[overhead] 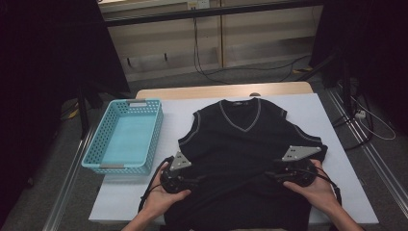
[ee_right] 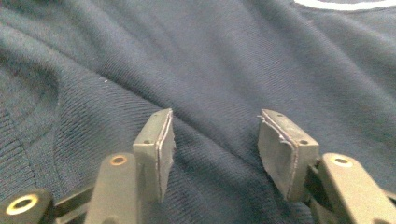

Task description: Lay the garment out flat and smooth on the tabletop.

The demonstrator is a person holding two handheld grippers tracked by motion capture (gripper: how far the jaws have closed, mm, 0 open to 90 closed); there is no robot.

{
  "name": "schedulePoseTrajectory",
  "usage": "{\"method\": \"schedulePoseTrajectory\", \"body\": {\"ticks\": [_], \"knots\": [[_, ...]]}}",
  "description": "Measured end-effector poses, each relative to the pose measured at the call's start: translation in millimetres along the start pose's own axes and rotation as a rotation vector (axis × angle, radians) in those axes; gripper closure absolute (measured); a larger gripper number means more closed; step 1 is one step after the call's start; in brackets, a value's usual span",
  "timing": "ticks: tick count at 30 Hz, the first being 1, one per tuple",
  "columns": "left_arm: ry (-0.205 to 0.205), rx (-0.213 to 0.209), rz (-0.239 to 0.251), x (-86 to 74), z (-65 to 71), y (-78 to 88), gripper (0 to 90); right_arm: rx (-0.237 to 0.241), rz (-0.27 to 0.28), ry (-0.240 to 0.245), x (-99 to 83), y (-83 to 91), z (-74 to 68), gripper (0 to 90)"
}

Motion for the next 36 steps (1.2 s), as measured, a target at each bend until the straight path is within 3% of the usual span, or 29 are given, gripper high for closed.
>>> {"method": "schedulePoseTrajectory", "body": {"ticks": [4, 6, 9, 10, 14, 17, 19, 21, 26, 36], "knots": [[-0.048, 0.007, -0.036, -8.5, 2.7, -6.8, 46.2, -0.016, -0.05, 0.029, -7.1, -10.8, -2.7, 38.9], [-0.049, -0.02, -0.02, -6.6, 7.2, -5.1, 49.8, -0.016, -0.057, 0.041, -7.2, -14.3, -3.8, 39.3], [-0.081, -0.053, -0.043, -10.9, 16.9, -10.3, 51.8, 0.004, -0.066, 0.025, -7.0, -16.0, -4.0, 43.5], [-0.074, -0.056, -0.032, -10.6, 18.5, -12.1, 51.1, 0.006, -0.065, 0.019, -7.3, -16.1, -4.2, 44.7], [-0.067, -0.068, -0.042, -10.2, 16.7, -12.5, 57.5, 0.026, -0.071, 0.014, -7.0, -15.6, -9.4, 60.3], [-0.06, -0.066, -0.049, -11.5, 16.7, -10.3, 78.5, 0.032, -0.069, 0.02, -6.5, -15.1, -11.8, 75.4], [-0.042, -0.079, -0.047, -12.1, 16.2, -9.4, 84.8, 0.035, -0.071, 0.026, -6.6, -14.7, -14.0, 81.2], [-0.027, -0.092, -0.052, -13.0, 14.8, -8.3, 86.3, 0.032, -0.072, 0.024, -6.8, -13.9, -14.8, 83.0], [-0.042, -0.106, -0.066, -17.9, 16.1, -1.5, 86.8, 0.027, -0.077, 0.042, -8.4, -10.7, -22.4, 83.7], [-0.025, -0.124, -0.074, -32.3, 20.2, 16.9, 87.0, 0.052, -0.091, 0.071, -11.3, -7.8, -42.4, 83.2]]}}
Point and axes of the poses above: each handheld gripper's, and its own axes: y roughly backward along the jaws, x roughly out of its top, z roughly to its right, the point moved 9 cm from there along -y, roughly forward along the jaws, and after that the axes turned 4 degrees about x, right-handed, at the moved point
